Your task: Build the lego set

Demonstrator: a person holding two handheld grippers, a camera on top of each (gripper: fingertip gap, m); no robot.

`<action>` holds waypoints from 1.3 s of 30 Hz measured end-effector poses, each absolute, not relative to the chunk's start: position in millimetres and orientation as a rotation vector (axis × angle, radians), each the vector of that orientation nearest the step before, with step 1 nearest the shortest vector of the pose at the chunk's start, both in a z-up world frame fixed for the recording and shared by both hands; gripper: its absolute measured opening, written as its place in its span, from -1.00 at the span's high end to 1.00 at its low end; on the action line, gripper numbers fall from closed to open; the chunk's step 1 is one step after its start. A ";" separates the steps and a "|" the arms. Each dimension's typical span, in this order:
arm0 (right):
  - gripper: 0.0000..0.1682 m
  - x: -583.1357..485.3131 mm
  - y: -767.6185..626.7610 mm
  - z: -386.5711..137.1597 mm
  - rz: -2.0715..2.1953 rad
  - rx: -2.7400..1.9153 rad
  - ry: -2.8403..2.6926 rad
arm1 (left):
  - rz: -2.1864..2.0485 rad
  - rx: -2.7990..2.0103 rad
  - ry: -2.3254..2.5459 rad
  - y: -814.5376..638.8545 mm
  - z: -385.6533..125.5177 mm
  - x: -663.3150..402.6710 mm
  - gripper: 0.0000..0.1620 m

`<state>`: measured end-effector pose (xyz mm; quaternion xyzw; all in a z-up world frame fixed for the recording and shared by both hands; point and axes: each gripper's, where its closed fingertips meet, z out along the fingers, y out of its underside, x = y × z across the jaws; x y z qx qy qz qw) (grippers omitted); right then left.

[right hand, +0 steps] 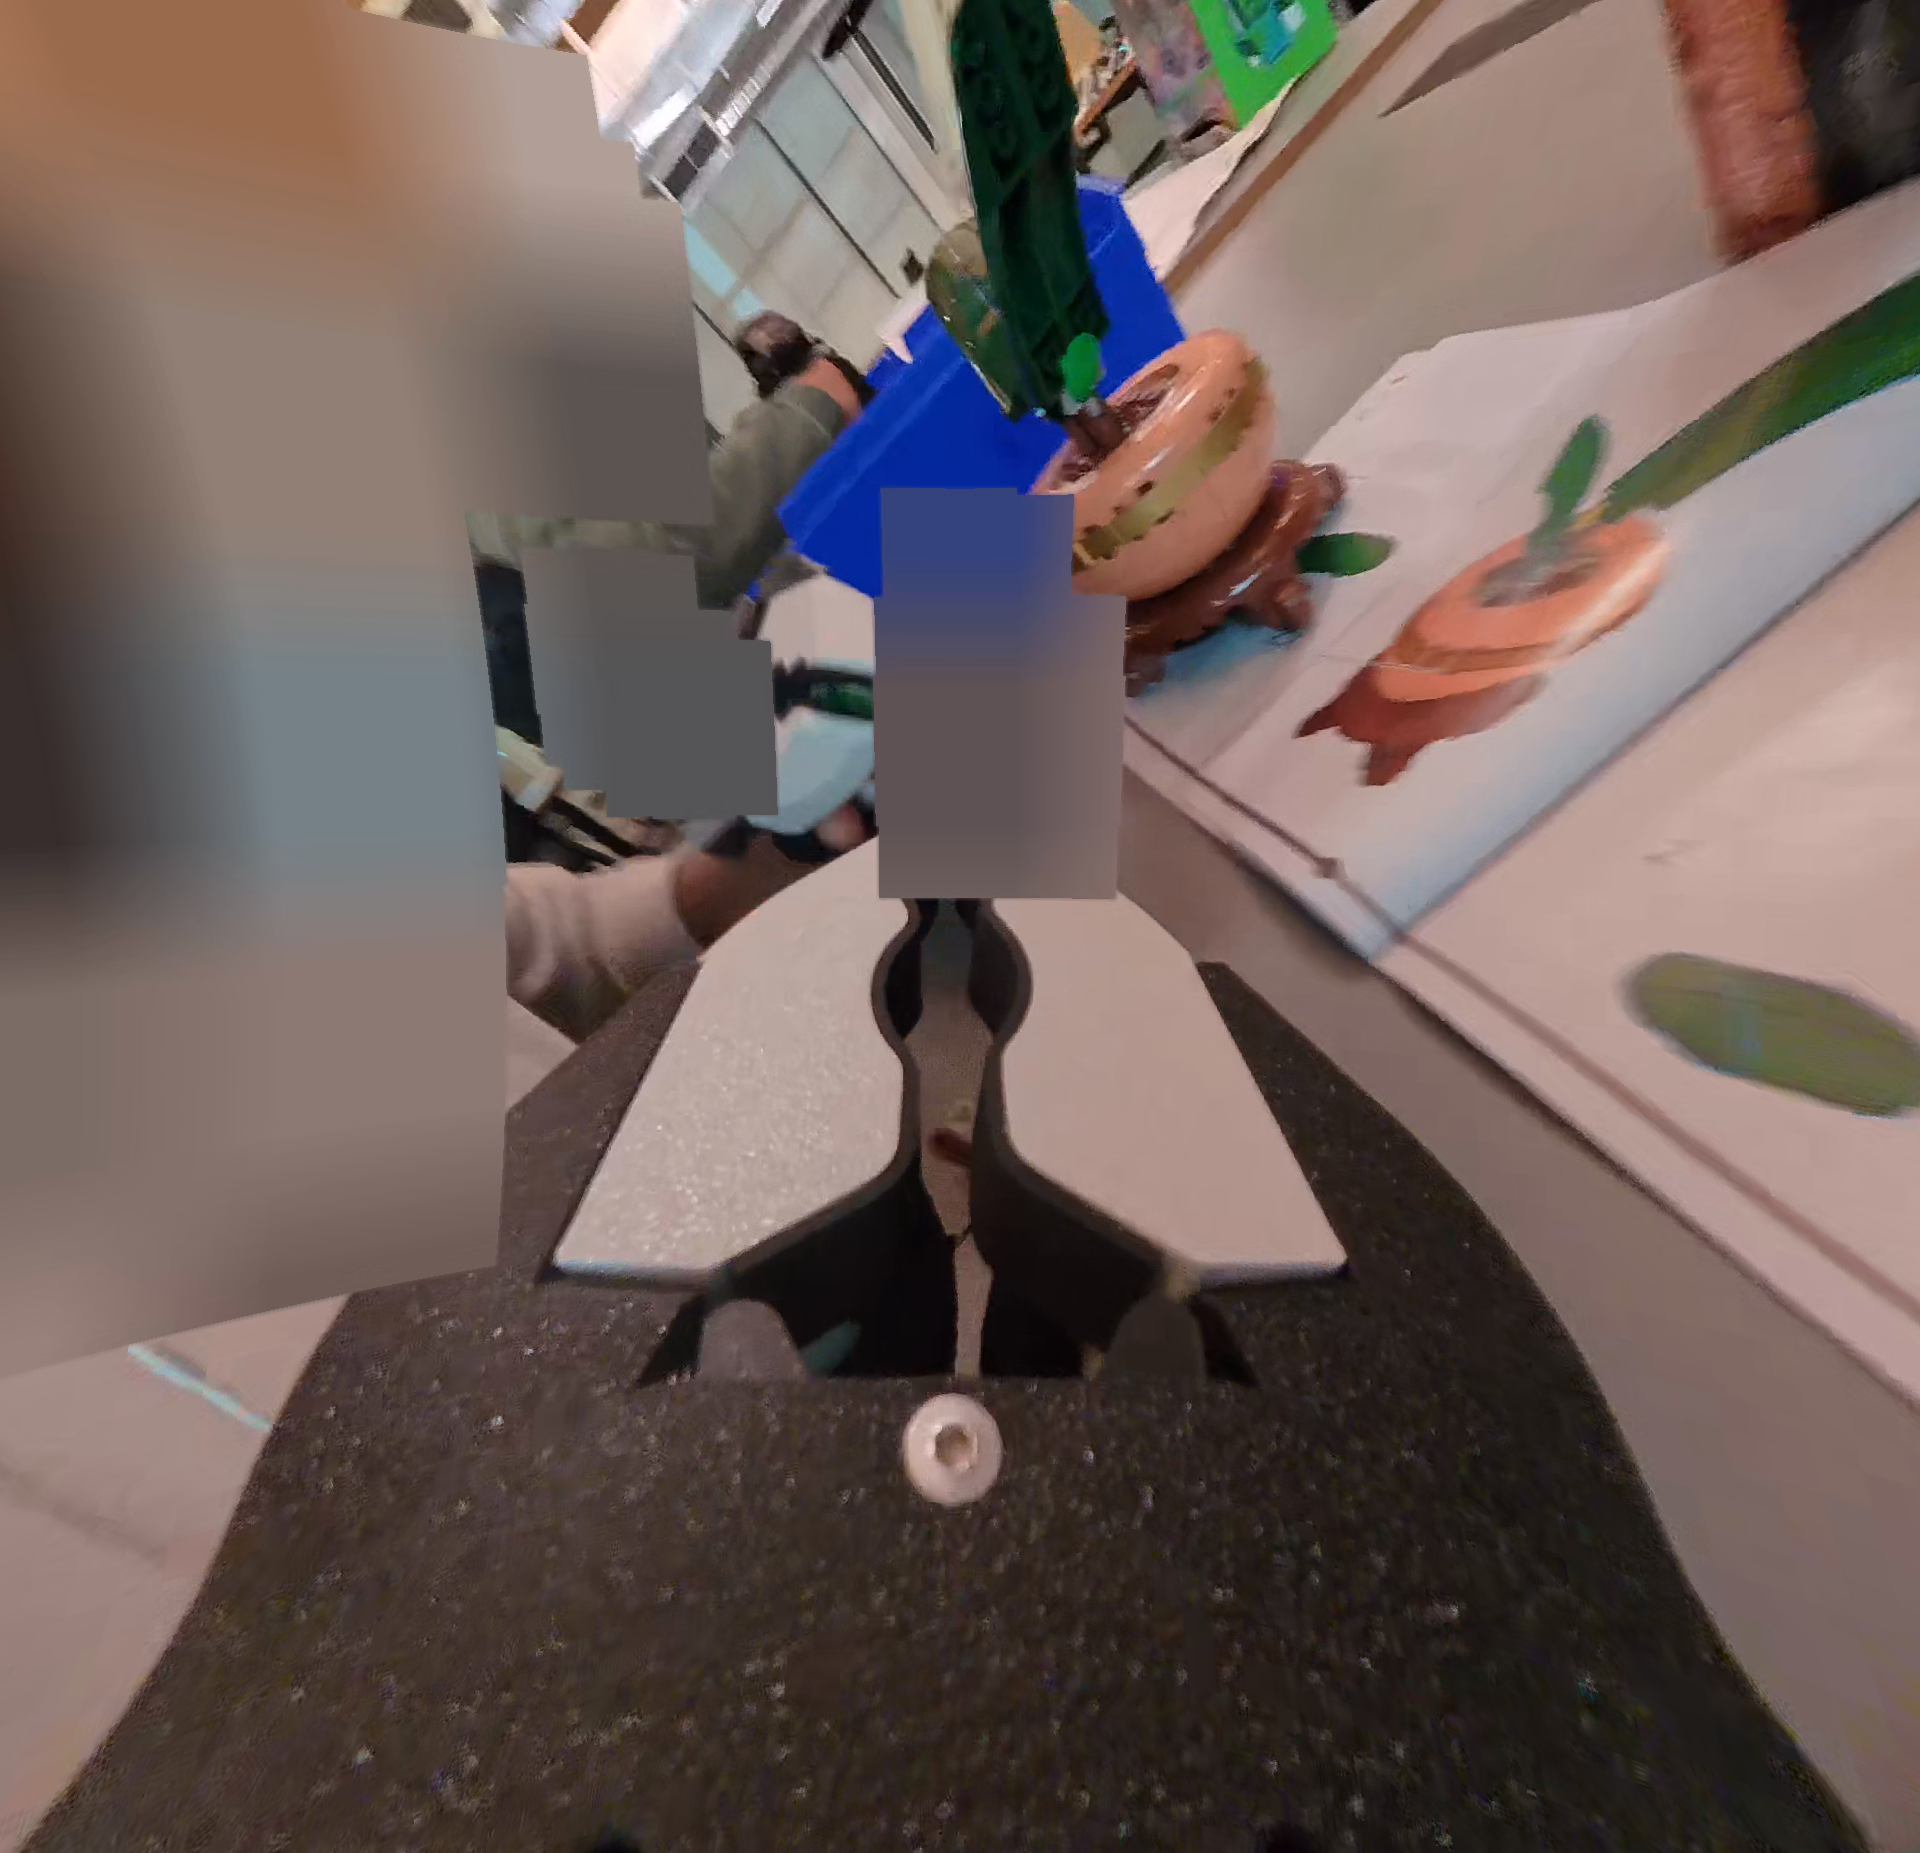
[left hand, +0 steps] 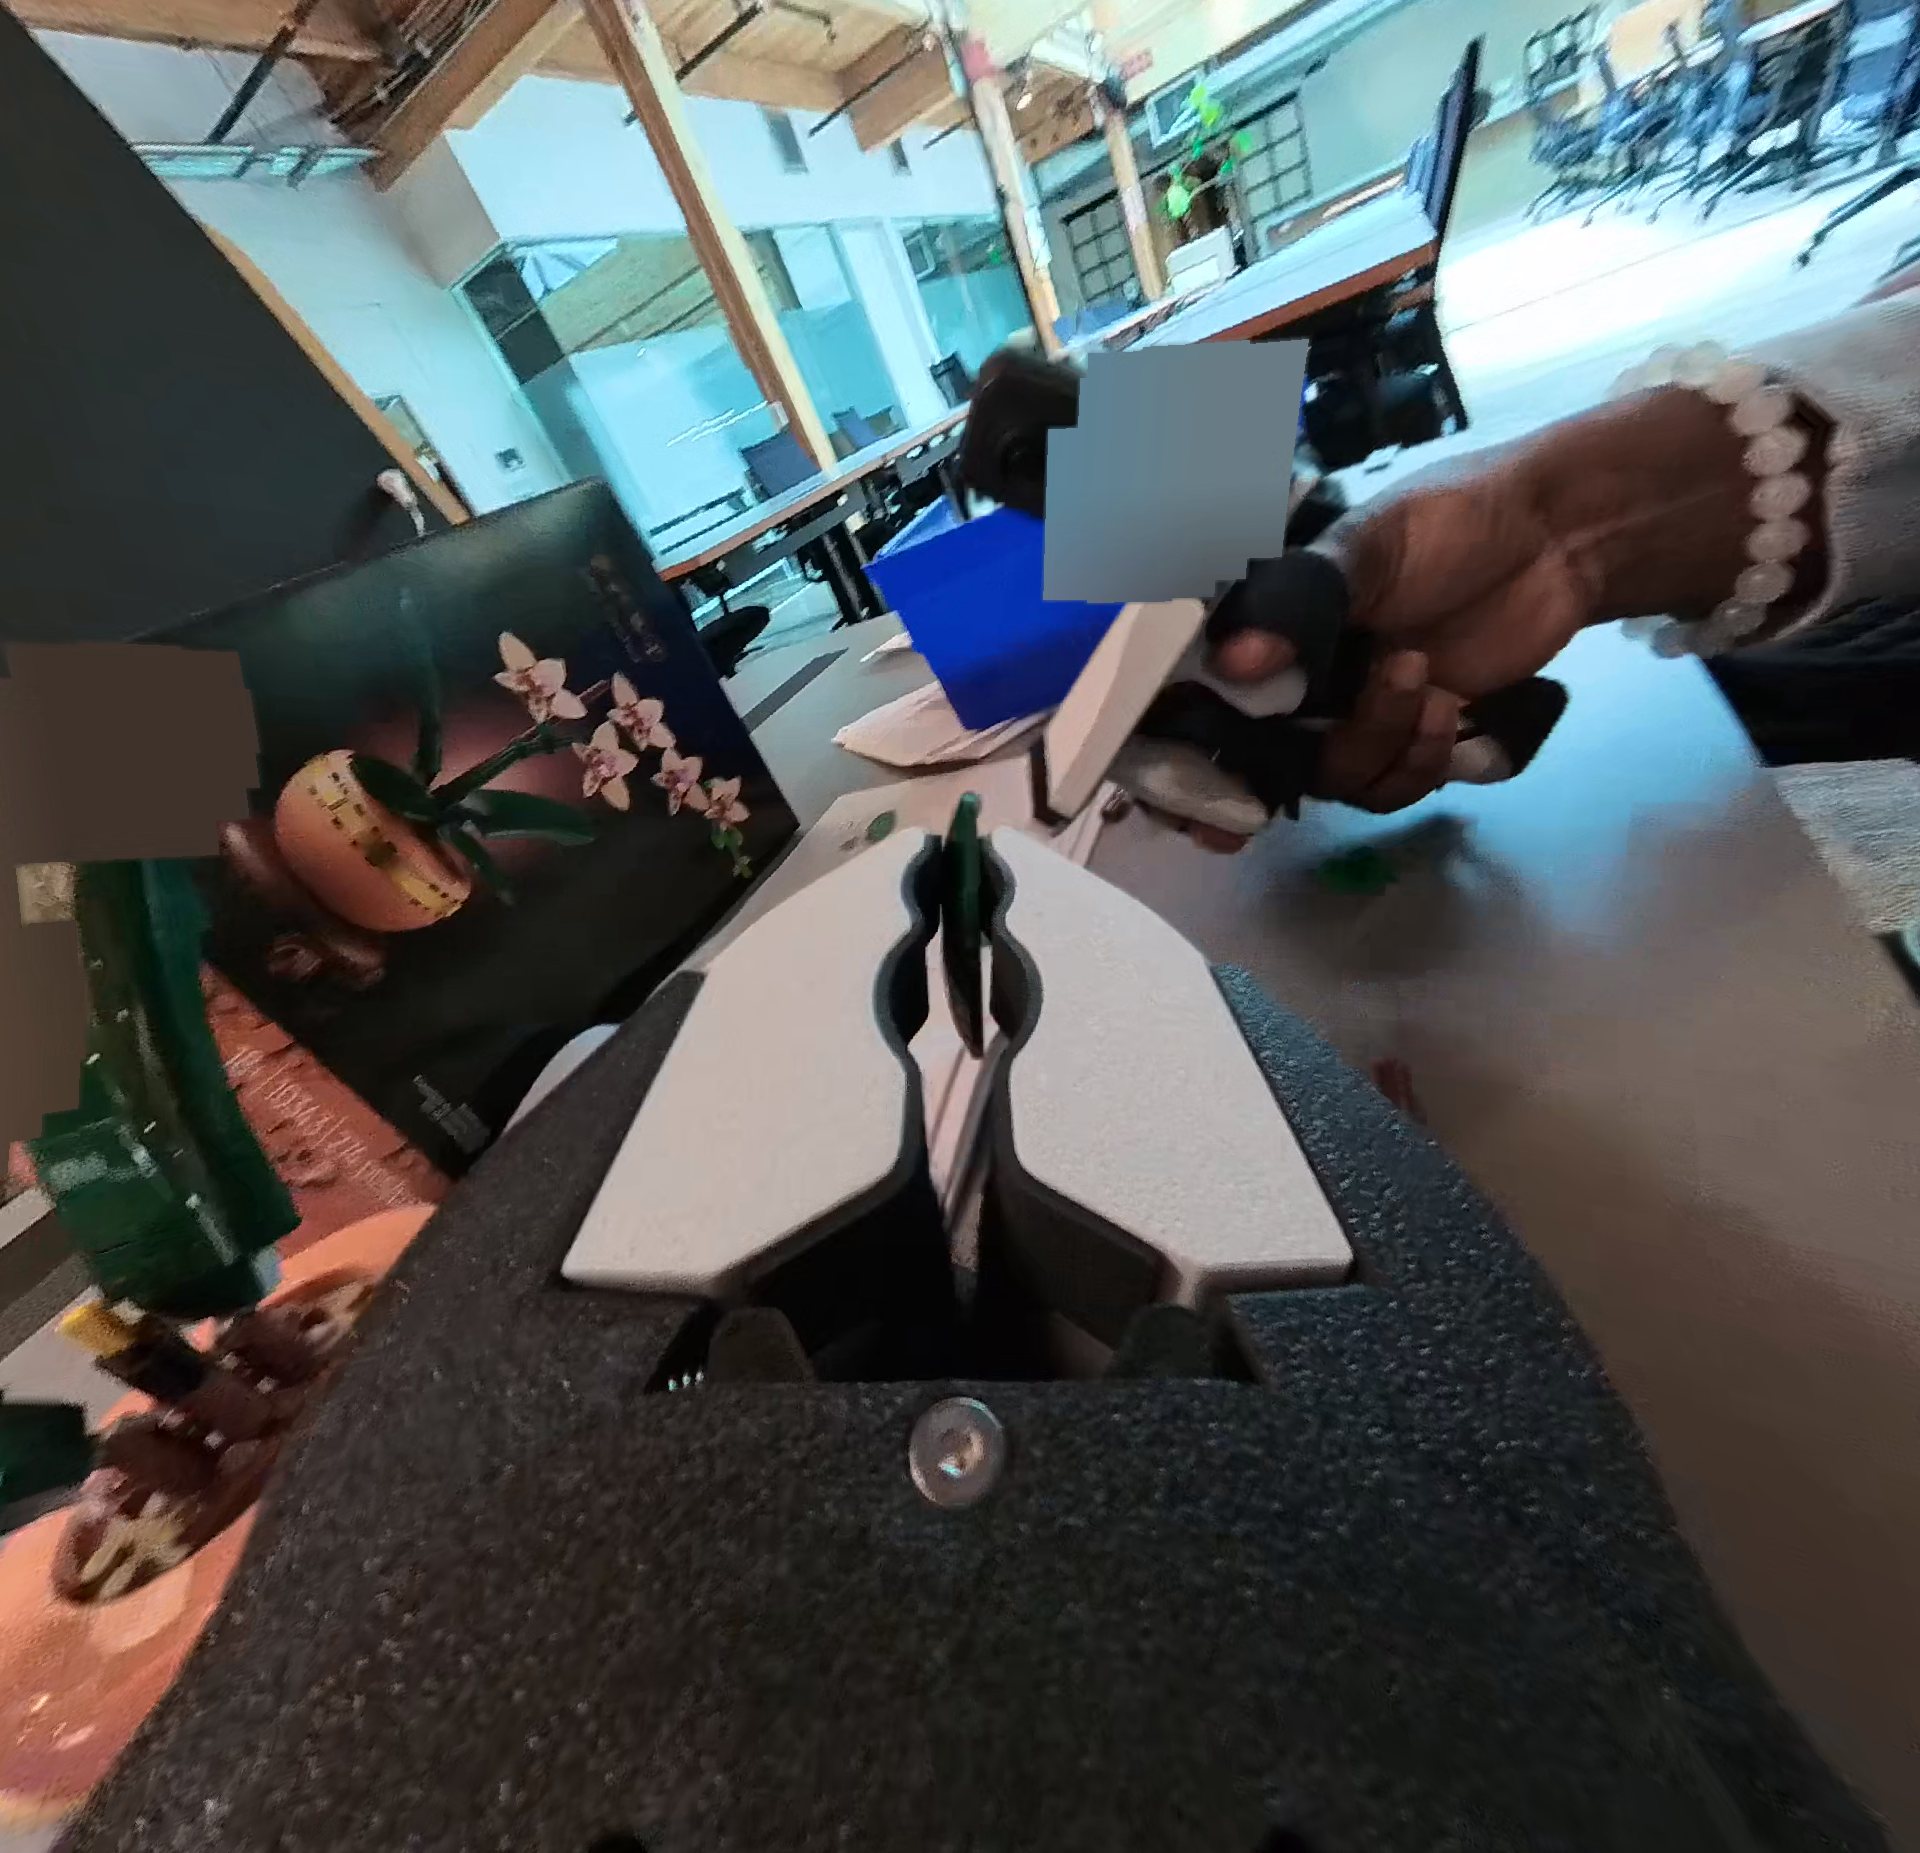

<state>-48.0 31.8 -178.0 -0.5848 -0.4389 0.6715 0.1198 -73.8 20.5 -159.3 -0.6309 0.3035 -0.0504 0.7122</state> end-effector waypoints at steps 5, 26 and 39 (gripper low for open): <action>0.70 -30.1 40.6 -190.1 1.551 -1.472 -1.550 | -0.153 -1.445 0.589 24.4 -158.4 -84.3 0.89; 0.27 -105.3 40.6 -237.2 0.873 -1.125 -2.273 | -0.019 -2.013 0.524 11.0 -223.5 -120.9 0.65; 0.44 -127.6 39.0 -251.2 0.967 -1.105 -2.436 | -0.060 -1.873 0.462 1.6 -202.6 -128.3 0.70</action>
